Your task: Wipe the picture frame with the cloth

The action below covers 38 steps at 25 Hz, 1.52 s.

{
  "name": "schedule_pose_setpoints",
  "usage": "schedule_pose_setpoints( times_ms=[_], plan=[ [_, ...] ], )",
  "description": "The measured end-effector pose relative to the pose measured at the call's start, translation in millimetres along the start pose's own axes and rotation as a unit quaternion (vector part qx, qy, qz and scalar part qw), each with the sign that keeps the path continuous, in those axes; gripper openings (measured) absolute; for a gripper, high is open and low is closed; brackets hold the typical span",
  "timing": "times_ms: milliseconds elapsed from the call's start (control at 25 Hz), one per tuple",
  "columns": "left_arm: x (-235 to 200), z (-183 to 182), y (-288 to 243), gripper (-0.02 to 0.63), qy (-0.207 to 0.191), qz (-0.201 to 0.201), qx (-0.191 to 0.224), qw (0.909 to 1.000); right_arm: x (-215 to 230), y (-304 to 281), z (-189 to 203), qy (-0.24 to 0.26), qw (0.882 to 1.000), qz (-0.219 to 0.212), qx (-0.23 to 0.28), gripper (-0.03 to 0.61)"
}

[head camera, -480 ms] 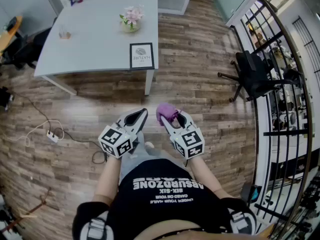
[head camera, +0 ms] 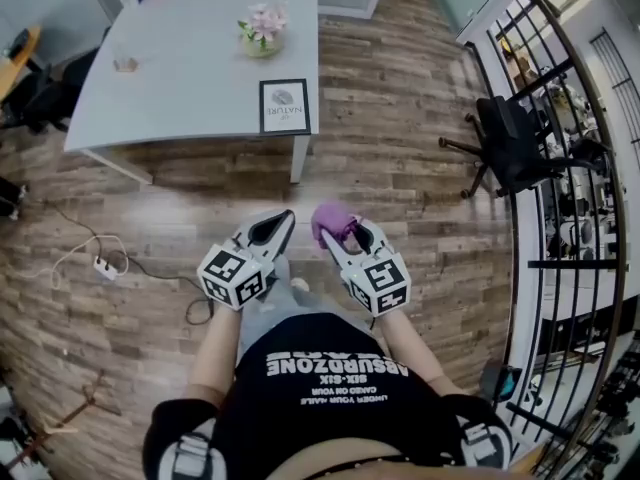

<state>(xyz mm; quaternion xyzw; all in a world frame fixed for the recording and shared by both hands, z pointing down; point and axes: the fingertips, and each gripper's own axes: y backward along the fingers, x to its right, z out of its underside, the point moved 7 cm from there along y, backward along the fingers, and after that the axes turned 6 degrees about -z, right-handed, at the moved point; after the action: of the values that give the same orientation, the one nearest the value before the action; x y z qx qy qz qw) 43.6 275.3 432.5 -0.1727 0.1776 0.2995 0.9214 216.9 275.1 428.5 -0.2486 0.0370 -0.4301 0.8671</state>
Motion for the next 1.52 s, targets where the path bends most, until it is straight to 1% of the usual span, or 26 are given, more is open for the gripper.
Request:
schedule_pose_setpoints(
  times_ms=[200, 360, 680, 840, 1040, 1360, 1520],
  plan=[
    [-38.5, -7.1, -23.3, 0.014, -0.009, -0.013, -0.017, 0.9997, 17.5, -31.7, -16.0, 0.000, 1.000, 0.000, 0.001, 0.179],
    [-72.6, -15.2, -46.3, 0.014, -0.012, -0.015, -0.036, 0.9992, 32.0, -62.9, -31.0, -0.002, 1.000, -0.005, -0.003, 0.179],
    [-141.2, -39.5, -105.7, 0.015, -0.033, -0.004, -0.074, 0.9967, 72.4, -135.6, -50.8, -0.012, 0.999, -0.006, -0.032, 0.179],
    [-172.4, -48.5, -121.8, 0.014, -0.042, -0.007, -0.090, 0.9950, 87.6, -168.5, -56.6, -0.010, 0.999, -0.007, -0.050, 0.179],
    [-211.3, -59.1, -134.1, 0.014, -0.047, -0.017, -0.098, 0.9939, 106.3, -209.8, -61.6, 0.009, 0.997, -0.003, -0.081, 0.181],
    [-261.5, -47.3, -154.3, 0.014, -0.052, -0.024, -0.146, 0.9877, 123.3, -270.5, -55.3, 0.012, 0.994, 0.001, -0.108, 0.181],
    [-275.7, -32.7, -167.0, 0.015, -0.042, -0.017, -0.177, 0.9832, 129.7, -292.3, -48.1, 0.007, 0.992, 0.001, -0.125, 0.181]
  ],
)
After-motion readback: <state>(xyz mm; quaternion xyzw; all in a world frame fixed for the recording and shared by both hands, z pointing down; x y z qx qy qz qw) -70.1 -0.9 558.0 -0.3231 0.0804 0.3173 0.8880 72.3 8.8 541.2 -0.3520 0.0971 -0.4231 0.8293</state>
